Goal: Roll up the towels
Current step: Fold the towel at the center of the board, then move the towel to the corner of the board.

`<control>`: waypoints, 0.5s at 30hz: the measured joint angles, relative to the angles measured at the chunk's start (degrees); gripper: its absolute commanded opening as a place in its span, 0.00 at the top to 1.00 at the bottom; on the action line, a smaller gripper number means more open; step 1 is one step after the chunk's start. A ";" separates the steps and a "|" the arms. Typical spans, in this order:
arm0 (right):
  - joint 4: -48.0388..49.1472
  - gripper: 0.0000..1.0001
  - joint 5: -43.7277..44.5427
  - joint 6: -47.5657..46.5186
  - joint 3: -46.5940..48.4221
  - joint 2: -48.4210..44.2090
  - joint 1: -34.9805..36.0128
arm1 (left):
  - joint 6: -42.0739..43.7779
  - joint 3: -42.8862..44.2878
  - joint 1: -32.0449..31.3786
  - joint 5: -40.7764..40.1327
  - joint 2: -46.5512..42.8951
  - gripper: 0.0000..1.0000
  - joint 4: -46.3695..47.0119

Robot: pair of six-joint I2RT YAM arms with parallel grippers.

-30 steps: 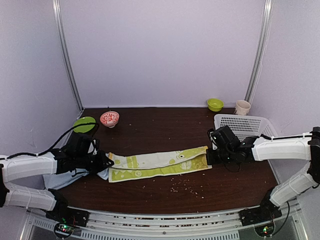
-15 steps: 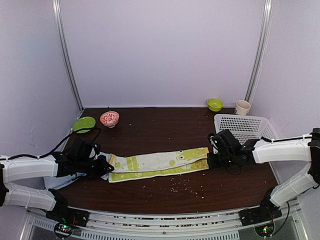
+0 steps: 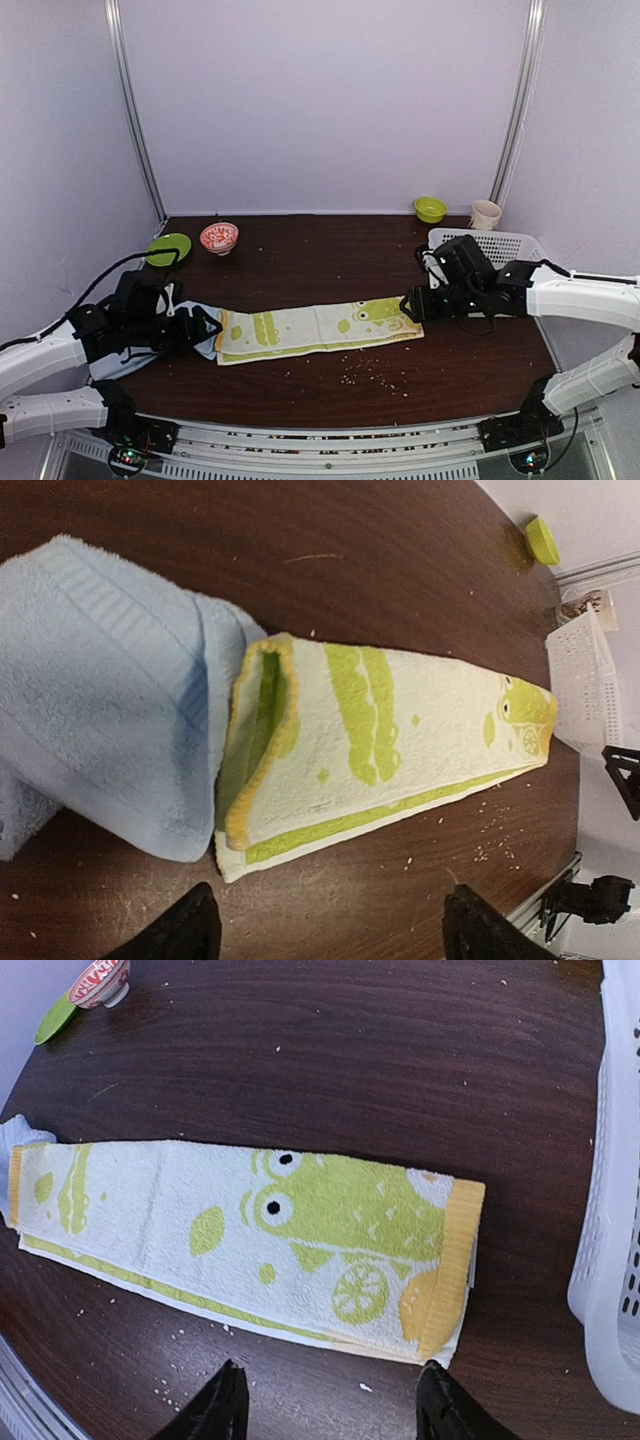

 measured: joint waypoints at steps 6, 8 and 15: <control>3.17 0.51 -1.03 1.33 4.42 9.75 0.09 | 1.18 5.31 0.00 -0.85 5.88 0.30 0.76; 3.93 0.52 -1.40 1.57 4.48 12.92 0.26 | 1.33 5.49 0.00 -1.03 10.14 0.33 1.77; 5.70 0.55 -2.36 2.49 5.57 21.79 0.37 | 2.47 5.57 0.00 -2.89 18.21 0.39 4.07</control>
